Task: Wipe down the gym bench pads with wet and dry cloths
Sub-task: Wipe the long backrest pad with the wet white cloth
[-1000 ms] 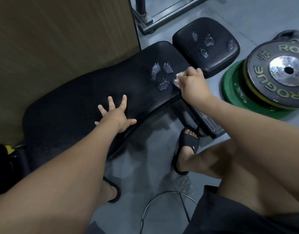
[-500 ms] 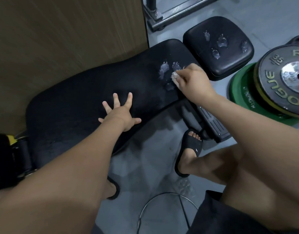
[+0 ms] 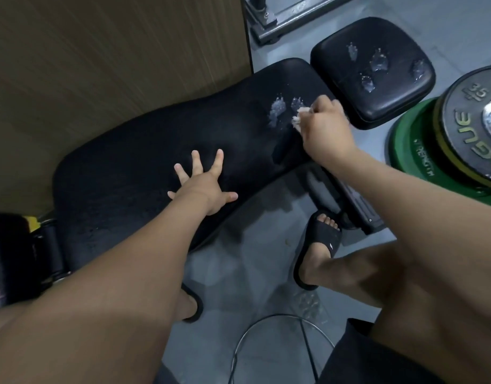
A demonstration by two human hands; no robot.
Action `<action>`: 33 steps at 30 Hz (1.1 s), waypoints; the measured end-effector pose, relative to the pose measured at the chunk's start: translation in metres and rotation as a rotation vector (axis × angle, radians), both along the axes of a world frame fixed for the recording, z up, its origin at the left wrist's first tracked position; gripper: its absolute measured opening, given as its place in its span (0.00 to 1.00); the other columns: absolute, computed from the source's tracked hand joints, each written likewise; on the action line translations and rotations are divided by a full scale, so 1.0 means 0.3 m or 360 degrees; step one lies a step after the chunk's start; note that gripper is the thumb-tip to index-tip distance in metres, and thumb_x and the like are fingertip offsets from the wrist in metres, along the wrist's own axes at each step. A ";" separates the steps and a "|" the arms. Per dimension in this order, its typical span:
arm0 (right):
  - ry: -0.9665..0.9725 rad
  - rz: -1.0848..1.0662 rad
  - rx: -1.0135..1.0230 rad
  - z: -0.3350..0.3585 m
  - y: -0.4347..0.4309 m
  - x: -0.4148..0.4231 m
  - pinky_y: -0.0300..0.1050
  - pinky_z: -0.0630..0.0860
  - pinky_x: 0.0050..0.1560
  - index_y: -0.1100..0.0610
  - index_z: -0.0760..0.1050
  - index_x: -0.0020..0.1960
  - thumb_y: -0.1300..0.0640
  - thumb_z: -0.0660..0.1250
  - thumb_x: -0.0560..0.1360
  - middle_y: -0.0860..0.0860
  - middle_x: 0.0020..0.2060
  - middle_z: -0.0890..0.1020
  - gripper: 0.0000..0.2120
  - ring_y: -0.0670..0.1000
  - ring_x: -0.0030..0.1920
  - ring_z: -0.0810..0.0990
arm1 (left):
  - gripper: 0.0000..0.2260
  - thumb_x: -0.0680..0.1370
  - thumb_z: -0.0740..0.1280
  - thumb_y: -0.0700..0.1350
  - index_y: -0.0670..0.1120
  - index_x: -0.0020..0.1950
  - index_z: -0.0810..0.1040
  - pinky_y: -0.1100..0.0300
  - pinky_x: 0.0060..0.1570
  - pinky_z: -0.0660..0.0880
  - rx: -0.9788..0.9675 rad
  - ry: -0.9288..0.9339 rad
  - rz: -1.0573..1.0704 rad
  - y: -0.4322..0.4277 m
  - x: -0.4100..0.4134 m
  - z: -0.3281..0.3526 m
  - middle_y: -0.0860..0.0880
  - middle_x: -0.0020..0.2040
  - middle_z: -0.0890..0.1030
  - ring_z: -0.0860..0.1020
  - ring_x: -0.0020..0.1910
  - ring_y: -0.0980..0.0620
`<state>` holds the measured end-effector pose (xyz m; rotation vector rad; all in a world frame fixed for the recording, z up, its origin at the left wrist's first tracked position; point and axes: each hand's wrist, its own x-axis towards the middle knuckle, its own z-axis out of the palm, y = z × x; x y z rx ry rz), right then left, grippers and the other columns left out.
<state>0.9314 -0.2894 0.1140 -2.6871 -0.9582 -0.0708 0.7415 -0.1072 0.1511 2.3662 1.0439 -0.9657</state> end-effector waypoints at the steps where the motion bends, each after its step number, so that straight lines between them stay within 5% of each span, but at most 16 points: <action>1: 0.0016 0.0024 0.0011 0.006 0.011 -0.031 0.50 0.63 0.40 0.63 0.79 0.49 0.59 0.63 0.80 0.61 0.52 0.74 0.10 0.64 0.52 0.72 | 0.45 0.79 0.69 0.59 0.71 0.75 0.33 0.24 0.71 0.52 -0.0005 0.0004 0.0004 -0.001 0.003 0.001 0.54 0.78 0.25 0.30 0.78 0.38; 6: 0.0127 0.0712 0.0187 -0.013 0.032 -0.211 0.49 0.69 0.35 0.58 0.80 0.48 0.52 0.67 0.81 0.57 0.46 0.71 0.10 0.60 0.46 0.71 | 0.46 0.78 0.70 0.58 0.72 0.75 0.33 0.25 0.71 0.53 -0.0008 0.0010 0.0012 0.000 0.009 0.007 0.54 0.78 0.25 0.30 0.78 0.39; 12: -0.0035 0.0055 0.0138 -0.004 0.047 -0.028 0.60 0.77 0.44 0.66 0.77 0.50 0.58 0.62 0.80 0.64 0.50 0.73 0.11 0.65 0.51 0.72 | 0.45 0.79 0.69 0.58 0.71 0.75 0.33 0.25 0.70 0.52 -0.0004 0.0026 0.0006 -0.005 0.009 0.012 0.54 0.78 0.25 0.30 0.78 0.38; 15: -0.0107 0.0401 0.0290 -0.002 0.065 -0.166 0.49 0.75 0.41 0.62 0.79 0.44 0.63 0.70 0.75 0.59 0.45 0.75 0.02 0.62 0.48 0.72 | 0.45 0.79 0.69 0.59 0.71 0.75 0.32 0.25 0.71 0.52 -0.0006 0.0043 0.0008 -0.005 0.016 0.013 0.54 0.78 0.25 0.30 0.78 0.38; 18: 0.0043 0.0904 0.0312 -0.028 0.054 -0.236 0.50 0.72 0.41 0.59 0.82 0.51 0.53 0.66 0.81 0.57 0.46 0.75 0.10 0.58 0.45 0.70 | 0.46 0.78 0.69 0.59 0.72 0.75 0.32 0.26 0.71 0.53 0.0003 0.0039 0.0015 -0.003 0.011 0.012 0.55 0.78 0.25 0.30 0.78 0.39; 25: -0.0142 0.0121 0.0138 -0.021 0.037 -0.017 0.57 0.75 0.47 0.64 0.78 0.49 0.66 0.65 0.73 0.62 0.49 0.76 0.06 0.63 0.48 0.73 | 0.46 0.78 0.70 0.59 0.72 0.75 0.32 0.25 0.70 0.53 -0.0005 0.0034 0.0028 0.002 0.012 0.002 0.55 0.77 0.25 0.30 0.78 0.39; 30: -0.0096 0.0739 0.0213 -0.042 0.058 -0.232 0.57 0.77 0.48 0.61 0.80 0.54 0.60 0.61 0.76 0.57 0.50 0.80 0.11 0.60 0.50 0.72 | 0.46 0.78 0.70 0.58 0.72 0.75 0.33 0.25 0.71 0.52 -0.0016 0.0027 0.0033 -0.001 0.013 0.009 0.55 0.77 0.25 0.29 0.78 0.39; 33: 0.0027 0.0756 0.0211 -0.055 0.056 -0.239 0.58 0.77 0.52 0.60 0.77 0.62 0.62 0.59 0.79 0.55 0.53 0.80 0.15 0.60 0.52 0.76 | 0.46 0.78 0.70 0.58 0.72 0.75 0.33 0.25 0.71 0.52 -0.0009 0.0032 0.0030 -0.001 0.012 0.010 0.55 0.77 0.25 0.29 0.78 0.39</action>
